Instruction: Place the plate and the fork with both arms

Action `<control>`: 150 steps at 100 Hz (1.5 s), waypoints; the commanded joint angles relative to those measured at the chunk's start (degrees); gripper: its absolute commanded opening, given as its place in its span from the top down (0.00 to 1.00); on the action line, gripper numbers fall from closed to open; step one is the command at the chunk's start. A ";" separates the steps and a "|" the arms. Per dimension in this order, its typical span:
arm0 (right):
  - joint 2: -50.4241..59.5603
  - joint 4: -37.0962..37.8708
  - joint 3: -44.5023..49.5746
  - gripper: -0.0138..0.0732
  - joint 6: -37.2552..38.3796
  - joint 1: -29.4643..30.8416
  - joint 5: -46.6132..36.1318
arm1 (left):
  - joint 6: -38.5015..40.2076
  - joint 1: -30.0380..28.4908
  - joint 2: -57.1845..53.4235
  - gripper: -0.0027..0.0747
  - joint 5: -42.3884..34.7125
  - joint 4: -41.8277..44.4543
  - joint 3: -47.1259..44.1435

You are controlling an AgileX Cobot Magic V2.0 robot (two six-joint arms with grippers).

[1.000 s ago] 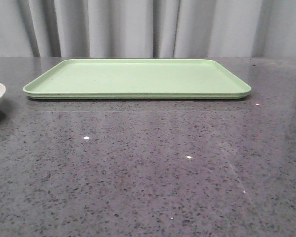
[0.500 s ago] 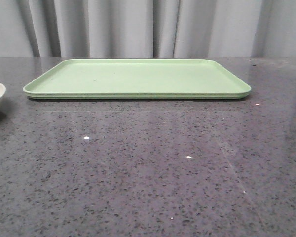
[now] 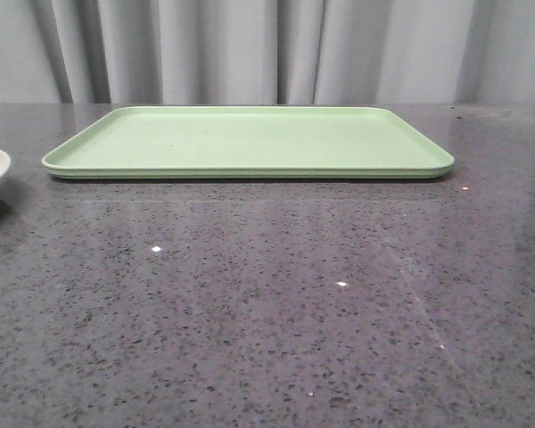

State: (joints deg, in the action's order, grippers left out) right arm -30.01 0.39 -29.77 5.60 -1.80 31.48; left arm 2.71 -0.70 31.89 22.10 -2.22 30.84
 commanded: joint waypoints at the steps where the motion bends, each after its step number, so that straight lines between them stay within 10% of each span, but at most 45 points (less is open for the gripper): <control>1: -0.48 0.19 -2.12 0.27 -0.65 0.28 -3.85 | 0.65 -0.19 0.79 0.40 -4.77 0.04 2.08; 60: -0.48 -0.04 -2.12 0.27 -0.65 0.28 -3.62 | 0.65 -12.00 8.64 0.40 8.89 2.80 14.05; 150: -0.48 -0.04 -2.12 0.27 -0.65 0.28 -3.62 | -1.46 -12.24 44.86 0.40 28.37 8.18 29.57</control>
State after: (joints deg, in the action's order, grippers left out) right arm -30.01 0.00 -29.77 5.60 -1.80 31.48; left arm 2.12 -12.74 77.13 51.92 5.42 58.31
